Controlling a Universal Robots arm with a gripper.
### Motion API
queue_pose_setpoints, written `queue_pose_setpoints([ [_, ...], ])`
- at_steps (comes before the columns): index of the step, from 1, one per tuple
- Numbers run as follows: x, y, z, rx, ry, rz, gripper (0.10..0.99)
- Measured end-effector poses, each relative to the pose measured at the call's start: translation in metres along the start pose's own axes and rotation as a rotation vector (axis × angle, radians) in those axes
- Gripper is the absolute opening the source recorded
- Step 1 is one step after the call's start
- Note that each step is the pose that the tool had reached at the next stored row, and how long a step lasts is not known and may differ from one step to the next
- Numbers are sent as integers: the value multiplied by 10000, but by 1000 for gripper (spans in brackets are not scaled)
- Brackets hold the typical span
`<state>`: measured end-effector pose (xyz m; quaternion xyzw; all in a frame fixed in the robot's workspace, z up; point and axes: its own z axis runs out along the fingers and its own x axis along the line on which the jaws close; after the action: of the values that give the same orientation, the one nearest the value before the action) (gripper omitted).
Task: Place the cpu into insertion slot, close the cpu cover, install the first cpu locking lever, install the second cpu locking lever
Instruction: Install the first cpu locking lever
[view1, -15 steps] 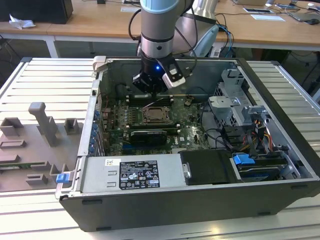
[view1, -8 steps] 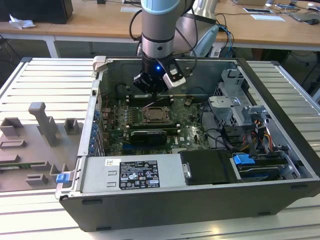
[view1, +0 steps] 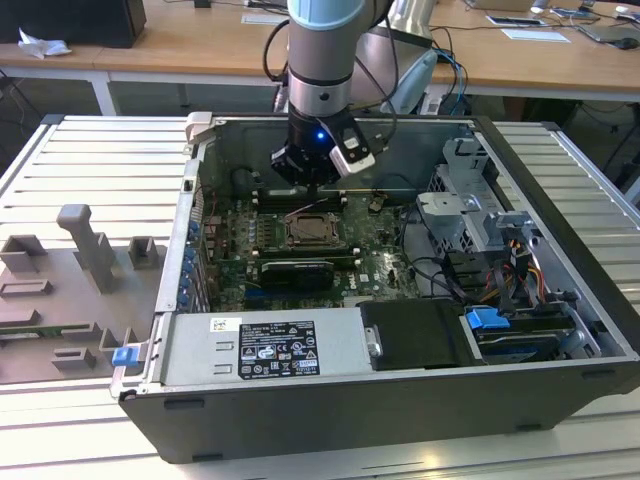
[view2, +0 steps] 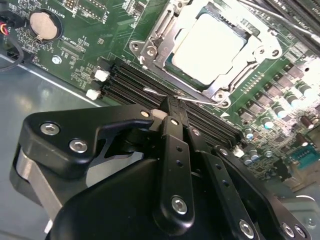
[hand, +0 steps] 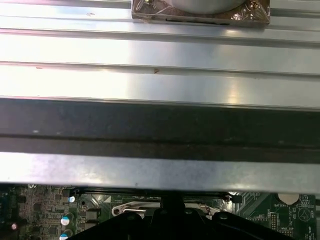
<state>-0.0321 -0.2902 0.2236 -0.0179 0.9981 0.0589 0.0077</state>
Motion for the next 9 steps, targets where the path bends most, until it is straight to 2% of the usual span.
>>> queue_pose_setpoints([
  [9, -78, -8, 60, 1, 1, -1, 106],
])
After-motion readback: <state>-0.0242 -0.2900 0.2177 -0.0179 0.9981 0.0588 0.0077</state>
